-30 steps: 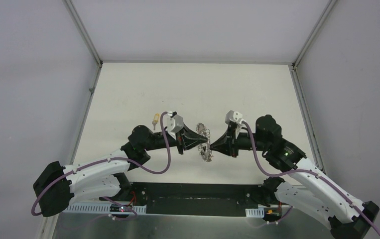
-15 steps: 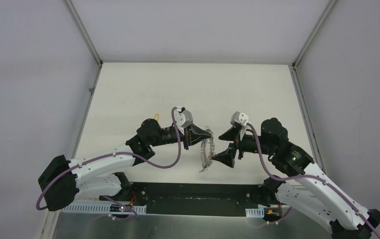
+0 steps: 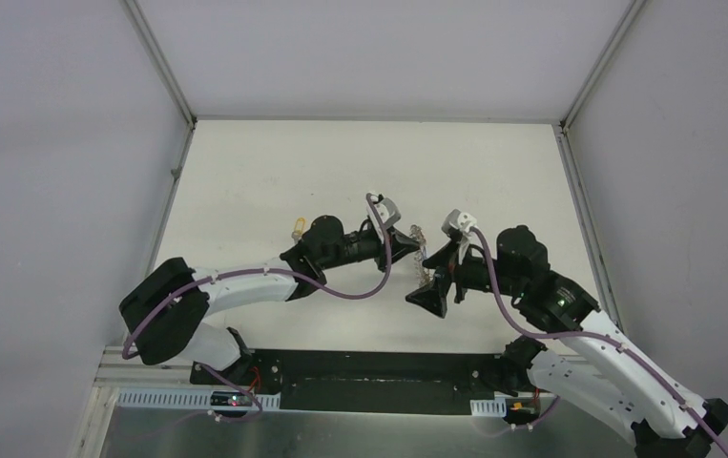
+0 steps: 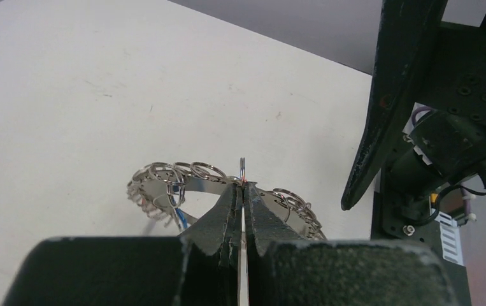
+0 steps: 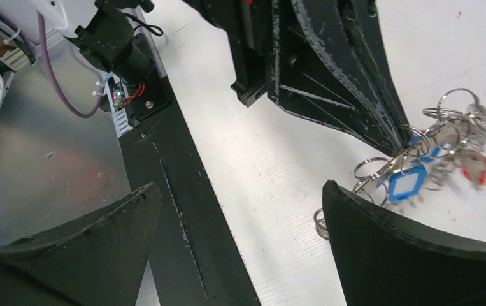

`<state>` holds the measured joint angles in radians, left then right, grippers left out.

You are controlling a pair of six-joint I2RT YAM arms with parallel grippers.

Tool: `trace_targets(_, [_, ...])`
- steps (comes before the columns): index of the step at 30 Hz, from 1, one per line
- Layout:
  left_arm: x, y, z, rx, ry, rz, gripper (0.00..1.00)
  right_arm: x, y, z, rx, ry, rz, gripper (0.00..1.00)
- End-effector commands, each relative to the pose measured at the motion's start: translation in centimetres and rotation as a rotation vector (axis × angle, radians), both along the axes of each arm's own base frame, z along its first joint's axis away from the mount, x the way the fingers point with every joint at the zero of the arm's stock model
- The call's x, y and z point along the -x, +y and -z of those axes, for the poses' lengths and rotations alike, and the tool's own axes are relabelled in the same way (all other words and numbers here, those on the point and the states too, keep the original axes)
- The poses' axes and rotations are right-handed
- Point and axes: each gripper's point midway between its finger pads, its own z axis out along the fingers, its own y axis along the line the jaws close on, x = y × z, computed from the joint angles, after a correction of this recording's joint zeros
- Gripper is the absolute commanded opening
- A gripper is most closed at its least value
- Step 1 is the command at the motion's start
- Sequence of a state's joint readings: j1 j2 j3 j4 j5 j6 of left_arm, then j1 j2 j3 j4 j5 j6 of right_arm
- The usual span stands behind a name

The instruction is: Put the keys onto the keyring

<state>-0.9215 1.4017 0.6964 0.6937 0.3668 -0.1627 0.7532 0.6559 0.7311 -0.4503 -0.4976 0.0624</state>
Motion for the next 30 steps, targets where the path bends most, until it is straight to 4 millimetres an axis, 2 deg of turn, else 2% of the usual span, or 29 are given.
trace_targets(1, [-1.1,0.4,-1.4,0.086,-0.081,-0.062,0.00,-1.1,0.0,0.0,-0.010,0.082,0.103,1.00])
trace_targets(5, [-1.0,2.6,3.5,0.043,-0.036,-0.137,0.00,-2.6,-0.2,0.7,-0.020,0.195,0.257,0.99])
trace_targets(13, [0.9,6.2,8.6,-0.031,0.036,-0.185,0.00,-3.4,-0.8,1.6,-0.025,0.226,0.343,0.99])
trace_targets(17, [1.5,7.8,9.2,-0.064,0.055,-0.217,0.00,-3.8,-1.5,2.3,-0.018,0.244,0.406,1.00])
trace_targets(19, [1.7,8.5,9.5,-0.089,0.068,-0.232,0.05,-3.8,-1.6,2.7,-0.004,0.260,0.417,0.99])
trace_targets(25, [2.7,10.2,9.9,-0.148,0.081,-0.236,0.08,-3.6,-1.2,4.2,0.026,0.341,0.415,0.99])
trace_targets(30, [2.6,12.2,9.7,-0.156,0.135,-0.328,0.41,-3.7,-1.0,5.7,0.072,0.436,0.444,0.99])
